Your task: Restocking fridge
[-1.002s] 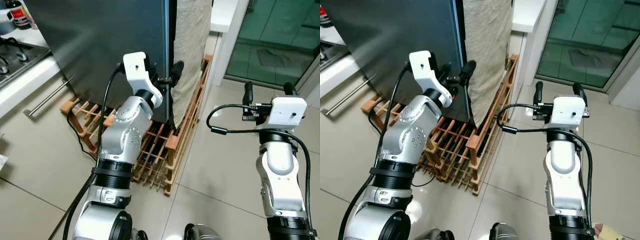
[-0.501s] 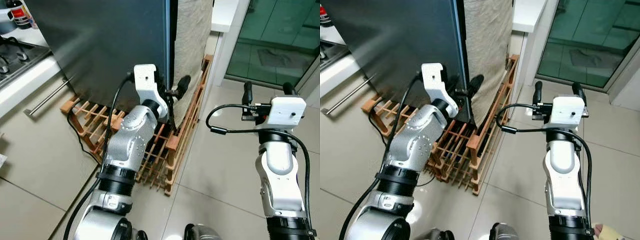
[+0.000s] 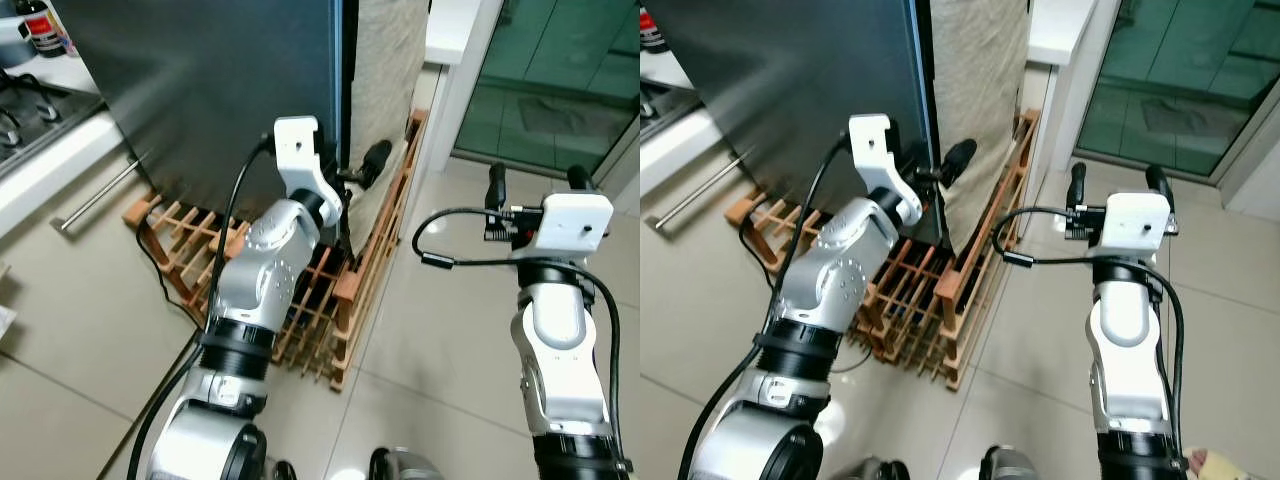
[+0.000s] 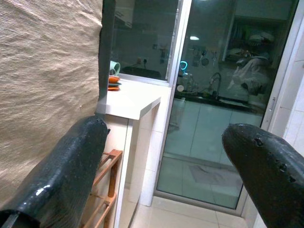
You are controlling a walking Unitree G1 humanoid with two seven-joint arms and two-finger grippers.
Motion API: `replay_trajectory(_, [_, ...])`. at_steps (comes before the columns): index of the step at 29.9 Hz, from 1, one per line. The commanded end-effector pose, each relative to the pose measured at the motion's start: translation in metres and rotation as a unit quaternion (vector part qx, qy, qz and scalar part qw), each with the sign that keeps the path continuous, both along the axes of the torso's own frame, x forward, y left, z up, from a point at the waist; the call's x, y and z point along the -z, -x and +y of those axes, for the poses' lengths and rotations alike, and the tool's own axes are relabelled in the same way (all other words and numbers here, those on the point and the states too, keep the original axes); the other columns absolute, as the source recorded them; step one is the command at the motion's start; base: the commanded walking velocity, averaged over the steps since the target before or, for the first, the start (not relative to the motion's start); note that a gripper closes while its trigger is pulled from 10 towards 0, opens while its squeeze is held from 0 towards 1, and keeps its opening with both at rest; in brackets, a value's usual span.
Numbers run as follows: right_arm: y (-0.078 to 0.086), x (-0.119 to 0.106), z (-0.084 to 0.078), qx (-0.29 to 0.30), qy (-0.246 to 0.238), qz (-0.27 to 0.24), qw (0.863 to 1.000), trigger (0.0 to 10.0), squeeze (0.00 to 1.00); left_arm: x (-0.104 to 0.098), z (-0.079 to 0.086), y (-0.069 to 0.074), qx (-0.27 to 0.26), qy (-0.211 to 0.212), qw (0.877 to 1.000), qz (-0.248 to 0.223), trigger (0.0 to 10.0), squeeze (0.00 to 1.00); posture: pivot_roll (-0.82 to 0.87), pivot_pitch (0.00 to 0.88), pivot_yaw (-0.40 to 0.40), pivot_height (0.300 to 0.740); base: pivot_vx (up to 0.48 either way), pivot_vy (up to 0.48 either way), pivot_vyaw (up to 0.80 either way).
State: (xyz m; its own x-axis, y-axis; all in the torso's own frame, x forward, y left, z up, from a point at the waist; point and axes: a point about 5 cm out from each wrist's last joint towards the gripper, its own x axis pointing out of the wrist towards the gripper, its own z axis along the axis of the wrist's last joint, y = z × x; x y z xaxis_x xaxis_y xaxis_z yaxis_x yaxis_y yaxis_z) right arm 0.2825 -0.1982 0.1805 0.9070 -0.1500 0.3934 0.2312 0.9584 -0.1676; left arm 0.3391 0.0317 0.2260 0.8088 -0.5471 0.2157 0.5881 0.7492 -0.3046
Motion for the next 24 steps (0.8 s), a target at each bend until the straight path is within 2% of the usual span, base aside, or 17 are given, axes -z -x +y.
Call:
replay_trajectory(1, [0.004,-0.001,0.000,0.003,-0.002,-0.004,1.000,10.0,0.26,0.004,-0.008,0.011,0.025,0.002,1.000,0.003,10.0,0.00,-0.22,0.093,0.077,0.732,0.000,0.000,0.00])
replay_trajectory(5, [0.005,-0.001,-0.002,0.003,-0.003,-0.003,1.000,10.0,0.26,0.007,0.000,0.012,0.011,-0.003,1.000,0.000,10.0,0.00,-0.21,0.082,0.074,0.732,0.000,0.000,0.00])
replay_trajectory(10, [0.000,-0.003,0.000,-0.002,0.000,-0.006,1.000,10.0,0.26,0.003,0.010,0.003,-0.038,0.014,0.999,-0.001,10.0,0.00,-0.21,0.067,0.068,0.732,0.000,-0.238,0.00])
replay_trajectory(14, [-0.001,-0.004,0.000,-0.003,0.001,-0.007,1.000,10.0,0.26,0.002,0.011,0.002,-0.044,0.015,0.999,-0.003,10.0,0.00,-0.21,0.064,0.067,0.732,0.000,-0.348,0.00])
replay_trajectory(24, [-0.001,-0.005,-0.001,-0.004,0.005,-0.007,1.000,10.0,0.26,0.003,0.011,-0.005,-0.061,0.004,0.998,-0.002,10.0,0.00,-0.22,0.051,0.066,0.732,0.000,0.000,0.00])
